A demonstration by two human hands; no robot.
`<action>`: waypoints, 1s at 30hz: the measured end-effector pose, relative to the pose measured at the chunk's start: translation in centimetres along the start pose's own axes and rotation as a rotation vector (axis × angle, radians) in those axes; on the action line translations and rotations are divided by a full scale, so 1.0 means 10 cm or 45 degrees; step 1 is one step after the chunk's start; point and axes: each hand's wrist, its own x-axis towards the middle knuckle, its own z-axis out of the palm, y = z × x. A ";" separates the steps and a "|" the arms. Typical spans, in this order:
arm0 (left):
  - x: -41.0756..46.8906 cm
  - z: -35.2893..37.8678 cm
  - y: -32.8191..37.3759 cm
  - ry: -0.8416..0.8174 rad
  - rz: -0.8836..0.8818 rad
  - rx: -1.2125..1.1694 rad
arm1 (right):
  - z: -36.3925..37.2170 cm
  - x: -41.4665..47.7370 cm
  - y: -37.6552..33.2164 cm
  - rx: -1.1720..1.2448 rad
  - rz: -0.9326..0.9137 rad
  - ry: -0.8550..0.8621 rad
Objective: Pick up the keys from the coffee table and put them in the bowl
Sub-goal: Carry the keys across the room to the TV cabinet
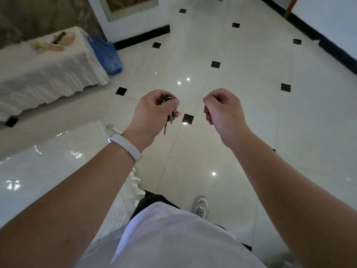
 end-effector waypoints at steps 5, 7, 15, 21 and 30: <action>0.13 -0.19 0.05 0.166 -0.024 -0.015 | 0.25 0.29 -0.08 -0.021 -0.009 -0.155; 0.23 -0.32 0.05 0.230 -0.027 -0.035 | 0.41 0.41 -0.10 -0.028 -0.005 -0.200; 0.92 -0.89 -0.11 0.321 -0.100 -0.145 | 1.25 1.01 -0.18 -0.107 0.002 -0.293; 1.72 -1.54 -0.06 0.332 -0.124 -0.216 | 2.06 1.61 -0.49 -0.195 0.000 -0.282; 2.65 -2.63 0.23 0.392 -0.071 -0.270 | 3.29 2.26 -1.13 -0.170 -0.144 -0.362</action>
